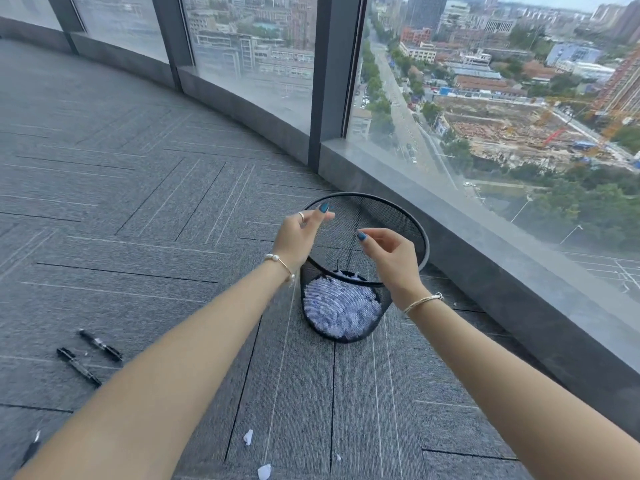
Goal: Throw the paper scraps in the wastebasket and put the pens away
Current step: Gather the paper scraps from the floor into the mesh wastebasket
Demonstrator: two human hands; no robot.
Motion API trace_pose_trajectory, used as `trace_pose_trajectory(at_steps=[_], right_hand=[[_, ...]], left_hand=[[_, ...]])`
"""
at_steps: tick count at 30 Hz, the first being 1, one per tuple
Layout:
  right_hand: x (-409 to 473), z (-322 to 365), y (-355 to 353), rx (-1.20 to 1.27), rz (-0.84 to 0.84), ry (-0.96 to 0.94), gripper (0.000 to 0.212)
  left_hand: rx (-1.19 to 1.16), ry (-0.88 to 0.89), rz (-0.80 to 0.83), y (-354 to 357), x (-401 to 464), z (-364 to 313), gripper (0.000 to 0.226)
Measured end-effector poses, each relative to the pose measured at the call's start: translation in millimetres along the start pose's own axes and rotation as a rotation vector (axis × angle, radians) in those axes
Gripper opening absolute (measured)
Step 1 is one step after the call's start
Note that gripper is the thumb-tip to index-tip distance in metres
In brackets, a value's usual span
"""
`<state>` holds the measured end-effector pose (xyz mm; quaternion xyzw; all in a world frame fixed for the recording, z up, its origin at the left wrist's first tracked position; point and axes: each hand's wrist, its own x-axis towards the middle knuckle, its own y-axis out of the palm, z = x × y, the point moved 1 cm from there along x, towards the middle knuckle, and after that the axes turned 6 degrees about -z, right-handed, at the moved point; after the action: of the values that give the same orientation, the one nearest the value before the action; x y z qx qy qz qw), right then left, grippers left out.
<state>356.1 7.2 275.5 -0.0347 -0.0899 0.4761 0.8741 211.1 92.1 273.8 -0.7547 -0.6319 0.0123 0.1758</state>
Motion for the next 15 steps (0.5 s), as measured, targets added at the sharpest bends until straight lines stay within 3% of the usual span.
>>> trace_pose_trajectory(at_steps=[9,15], right_hand=[[-91.1,-43.5,70.8,0.064,0.246,0.077,0.010],[-138.6,-97.4,98.3,0.025,0.328,0.177,0.011]], left_hand=[[-0.016,-0.105,-0.028,-98.3,-70.6,76.6,0.037],[0.022,-0.225,0.001,-121.1,-127.3,149.9,0.043]])
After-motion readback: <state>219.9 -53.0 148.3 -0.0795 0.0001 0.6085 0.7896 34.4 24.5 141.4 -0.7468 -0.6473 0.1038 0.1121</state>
